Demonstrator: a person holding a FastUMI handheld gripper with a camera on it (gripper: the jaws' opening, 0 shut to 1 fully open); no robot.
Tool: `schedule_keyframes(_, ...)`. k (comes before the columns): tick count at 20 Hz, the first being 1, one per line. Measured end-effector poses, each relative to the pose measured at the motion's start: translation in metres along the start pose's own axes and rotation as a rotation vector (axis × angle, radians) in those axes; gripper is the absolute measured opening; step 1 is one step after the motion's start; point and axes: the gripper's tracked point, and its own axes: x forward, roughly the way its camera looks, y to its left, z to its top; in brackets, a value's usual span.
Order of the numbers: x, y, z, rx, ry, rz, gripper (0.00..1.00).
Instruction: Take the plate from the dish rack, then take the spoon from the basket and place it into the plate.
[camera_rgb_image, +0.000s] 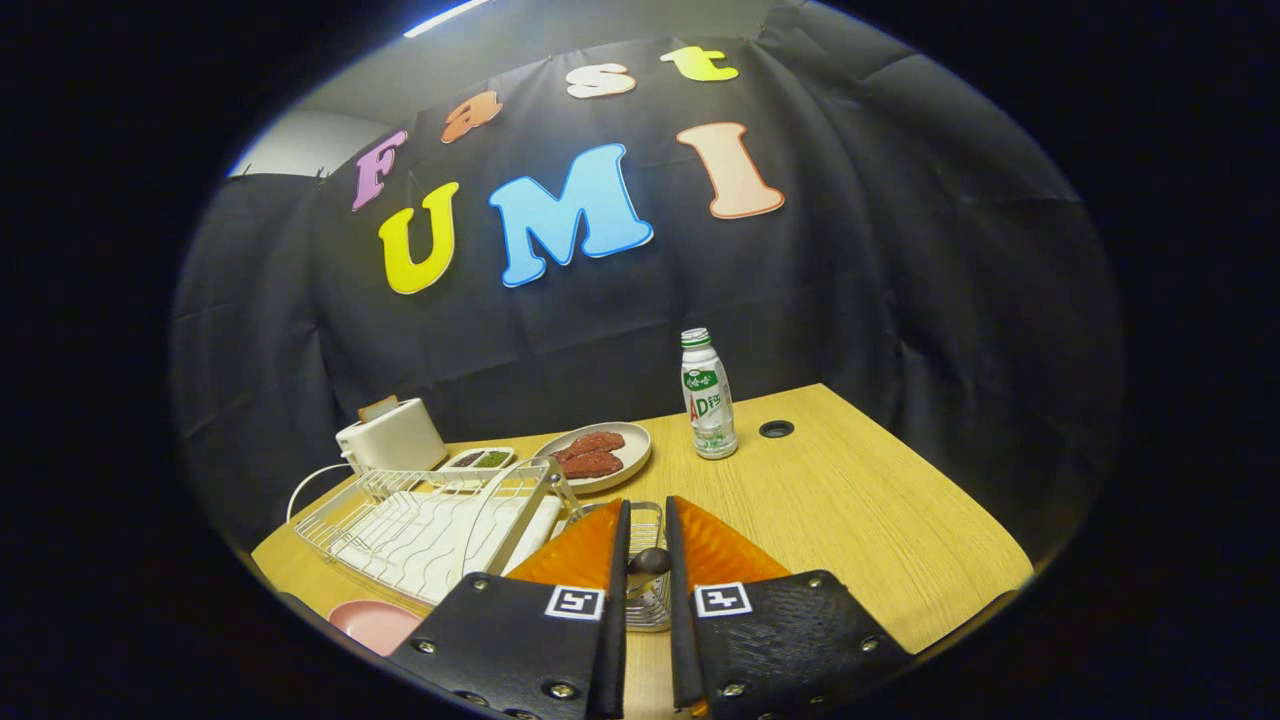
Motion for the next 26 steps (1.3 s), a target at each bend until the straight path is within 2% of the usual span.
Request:
schedule_keyframes(4, 0.003, 0.003, -0.004, 0.072, 0.034, 0.008, 0.18)
schedule_keyframes(5, 0.001, 0.004, -0.005, 0.089, 0.037, 0.008, 0.09)
schedule_keyframes(7, 0.005, -0.001, -0.001, 0.074, 0.028, -0.028, 0.09)
schedule_keyframes(8, 0.002, 0.0, 0.004, 0.046, 0.029, -0.044, 0.02)
schedule_keyframes(13, 0.001, 0.015, 0.015, -0.051, 0.068, -0.047, 0.02)
schedule_keyframes(26, -0.04, 0.054, 0.097, -0.121, 0.018, -0.055, 0.02)
